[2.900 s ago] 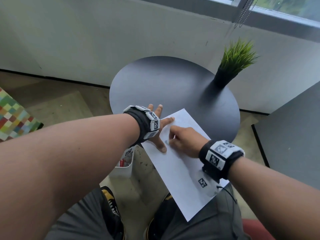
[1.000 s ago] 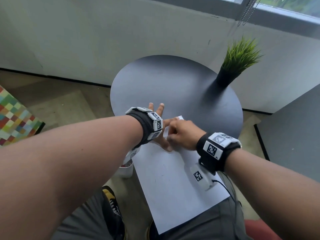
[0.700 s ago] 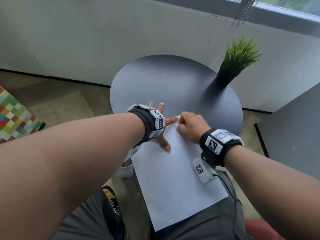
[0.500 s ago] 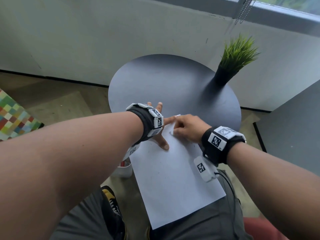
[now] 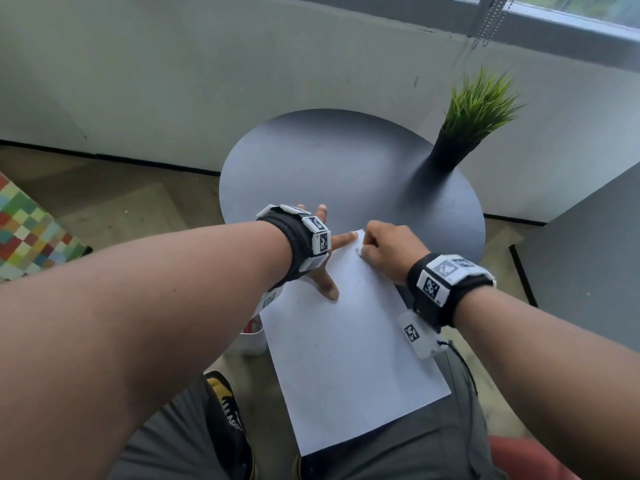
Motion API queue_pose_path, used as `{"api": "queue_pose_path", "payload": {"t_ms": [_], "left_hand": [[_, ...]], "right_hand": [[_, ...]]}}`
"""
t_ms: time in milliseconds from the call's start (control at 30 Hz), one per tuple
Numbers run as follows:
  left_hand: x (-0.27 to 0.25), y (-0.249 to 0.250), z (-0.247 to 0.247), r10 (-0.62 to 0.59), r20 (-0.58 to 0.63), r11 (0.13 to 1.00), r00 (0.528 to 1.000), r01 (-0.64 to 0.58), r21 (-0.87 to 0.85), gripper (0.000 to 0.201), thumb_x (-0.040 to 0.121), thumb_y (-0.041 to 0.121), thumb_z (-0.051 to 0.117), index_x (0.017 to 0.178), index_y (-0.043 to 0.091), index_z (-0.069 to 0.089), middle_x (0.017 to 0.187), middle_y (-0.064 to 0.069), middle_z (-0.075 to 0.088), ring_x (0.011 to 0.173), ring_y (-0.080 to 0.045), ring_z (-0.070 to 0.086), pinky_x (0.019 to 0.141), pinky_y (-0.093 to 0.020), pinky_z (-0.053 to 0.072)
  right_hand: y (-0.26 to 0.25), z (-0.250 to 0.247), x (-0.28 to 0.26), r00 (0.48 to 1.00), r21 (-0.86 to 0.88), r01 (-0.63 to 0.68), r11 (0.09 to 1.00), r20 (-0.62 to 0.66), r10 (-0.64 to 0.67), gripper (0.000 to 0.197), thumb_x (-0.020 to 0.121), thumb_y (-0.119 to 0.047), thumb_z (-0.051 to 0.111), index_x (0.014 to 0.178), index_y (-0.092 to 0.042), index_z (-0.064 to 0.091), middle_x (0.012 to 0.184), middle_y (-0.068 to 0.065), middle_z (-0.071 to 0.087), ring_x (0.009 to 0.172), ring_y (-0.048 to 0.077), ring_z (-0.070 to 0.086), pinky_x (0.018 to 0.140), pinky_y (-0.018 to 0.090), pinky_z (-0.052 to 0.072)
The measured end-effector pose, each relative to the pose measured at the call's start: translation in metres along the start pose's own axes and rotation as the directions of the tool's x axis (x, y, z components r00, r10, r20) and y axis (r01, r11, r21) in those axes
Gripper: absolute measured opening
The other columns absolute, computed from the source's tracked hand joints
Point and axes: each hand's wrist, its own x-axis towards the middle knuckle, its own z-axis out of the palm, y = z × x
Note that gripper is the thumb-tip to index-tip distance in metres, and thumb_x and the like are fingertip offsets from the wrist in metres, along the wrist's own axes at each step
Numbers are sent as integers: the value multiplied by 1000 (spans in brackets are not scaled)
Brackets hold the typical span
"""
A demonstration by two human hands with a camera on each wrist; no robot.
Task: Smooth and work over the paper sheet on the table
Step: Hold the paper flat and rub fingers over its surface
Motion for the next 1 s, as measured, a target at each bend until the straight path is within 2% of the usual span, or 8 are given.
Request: {"api": "queue_pose_path", "payload": {"t_ms": [167,300,367,533,667,767,900,1000], "left_hand": [[2,0,0,-9,10,1000,1000,9,-7,131,42,98,61,139,69,-23,165,-13,-25,149,-57,-3,112,-74,19],[3,1,-2,-11,11,1000,1000,11,6,132,42,98,60,137,67,-27,165,-15,-23,148,-58,3,110,-75,23],[2,1,-2,-10,12,1000,1000,10,12,132,41,98,59,137,67,-26,165,-16,-22,148,-58,5,110,-74,24],[2,2,-2,-9,11,1000,1000,9,13,132,43,98,61,141,66,-23,165,-15,-25,148,-58,4,113,-73,21],[2,4,-4,-18,27,1000,999,18,15,131,48,95,63,141,65,-24,164,-18,-24,147,-59,9,112,-73,23],[2,3,-3,-17,26,1000,1000,16,9,132,44,96,62,138,66,-26,165,-17,-23,147,-59,11,111,-73,25],[5,2,-3,-12,28,1000,1000,12,17,134,42,98,62,141,66,-23,165,-17,-24,147,-60,8,112,-72,24],[5,3,-5,-8,31,1000,999,8,16,133,45,96,63,142,65,-22,165,-16,-24,147,-59,10,112,-71,25]], "right_hand": [[-15,6,-26,936,-28,226,974,284,-209,11,86,-31,62,84,-20,59,81,-1,65,78,21,60,67,31,49],[5,-5,-2,998,63,16,998,63,-20,15,85,-33,65,85,-19,60,84,-3,64,82,20,58,65,27,43],[2,4,-2,1000,35,2,999,-15,-2,11,86,-30,59,85,-19,56,87,2,64,83,24,58,68,30,44],[-17,11,-30,945,7,217,976,251,-212,9,88,-27,60,88,-18,60,83,0,63,77,22,58,68,31,47],[12,-9,1,994,65,11,998,105,-18,14,85,-34,65,85,-21,60,86,-4,64,84,18,59,67,29,44],[12,-3,3,999,35,0,999,35,-1,11,87,-30,61,85,-20,56,86,-1,63,82,21,58,66,30,42],[-6,11,-27,931,31,241,970,275,-240,5,87,-25,56,83,-23,54,79,-1,64,73,21,59,64,31,48],[8,-1,-20,943,71,182,981,269,-194,8,86,-29,61,83,-24,57,80,-7,65,78,15,60,67,28,47]]}}
